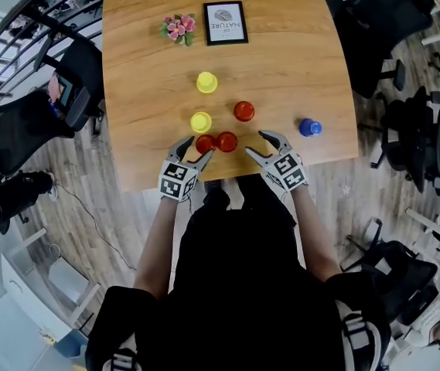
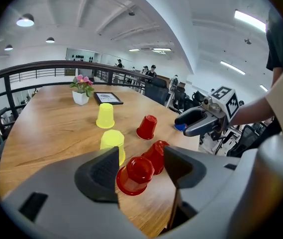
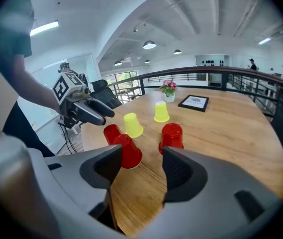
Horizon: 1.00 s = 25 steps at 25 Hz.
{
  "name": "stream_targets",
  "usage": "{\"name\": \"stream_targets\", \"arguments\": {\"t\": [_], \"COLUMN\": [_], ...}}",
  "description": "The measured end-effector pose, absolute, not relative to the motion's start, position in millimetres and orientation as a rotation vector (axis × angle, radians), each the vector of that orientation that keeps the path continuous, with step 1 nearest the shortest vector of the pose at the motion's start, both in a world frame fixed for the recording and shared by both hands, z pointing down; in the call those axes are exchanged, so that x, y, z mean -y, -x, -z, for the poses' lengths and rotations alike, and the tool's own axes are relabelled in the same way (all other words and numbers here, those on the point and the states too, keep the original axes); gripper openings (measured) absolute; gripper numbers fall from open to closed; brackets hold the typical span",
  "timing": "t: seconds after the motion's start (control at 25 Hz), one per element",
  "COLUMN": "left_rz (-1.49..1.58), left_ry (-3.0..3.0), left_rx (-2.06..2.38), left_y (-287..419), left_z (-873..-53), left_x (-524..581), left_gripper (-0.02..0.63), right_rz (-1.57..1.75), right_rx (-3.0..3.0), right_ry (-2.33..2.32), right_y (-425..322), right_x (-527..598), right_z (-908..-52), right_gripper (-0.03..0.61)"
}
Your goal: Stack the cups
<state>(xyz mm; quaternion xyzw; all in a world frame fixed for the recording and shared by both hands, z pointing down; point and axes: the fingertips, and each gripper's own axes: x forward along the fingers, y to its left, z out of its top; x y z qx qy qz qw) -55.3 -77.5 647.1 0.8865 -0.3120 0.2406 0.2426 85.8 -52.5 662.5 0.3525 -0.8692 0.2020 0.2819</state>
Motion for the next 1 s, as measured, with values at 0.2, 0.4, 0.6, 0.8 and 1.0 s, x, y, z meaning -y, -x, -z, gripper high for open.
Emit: {"name": "stream_targets", "arguments": {"t": [0.2, 0.4, 0.6, 0.8, 1.0], "left_rz": [-0.604, -0.590, -0.587, -0.582, -0.563], "left_ry": [-2.379, -2.353, -2.310, -2.261, -2.246], "left_rx": [0.922, 0.986, 1.054, 1.138, 1.178], "left_y": [61, 60, 67, 79, 84], "left_z": [-639, -633, -629, -630, -632], "left_x": [86, 92, 92, 93, 97], "left_gripper": [0.282, 0.282, 0.282, 0.282, 0.281], "right_rz": [-0.441, -0.396, -0.399, -0.419, -0.421], "right_rx": [2.230, 2.065, 1.922, 1.877, 1.868], "right_ry": [-1.116, -1.286, -1.373, -1.377, -1.388], "right_y": [-142, -224, -284, -306, -306], "right_x": [63, 71, 73, 70, 75], "right_z": [-653, -657, -676, -692, -702], "right_gripper": [0.247, 0.253, 0.270, 0.288, 0.264]}}
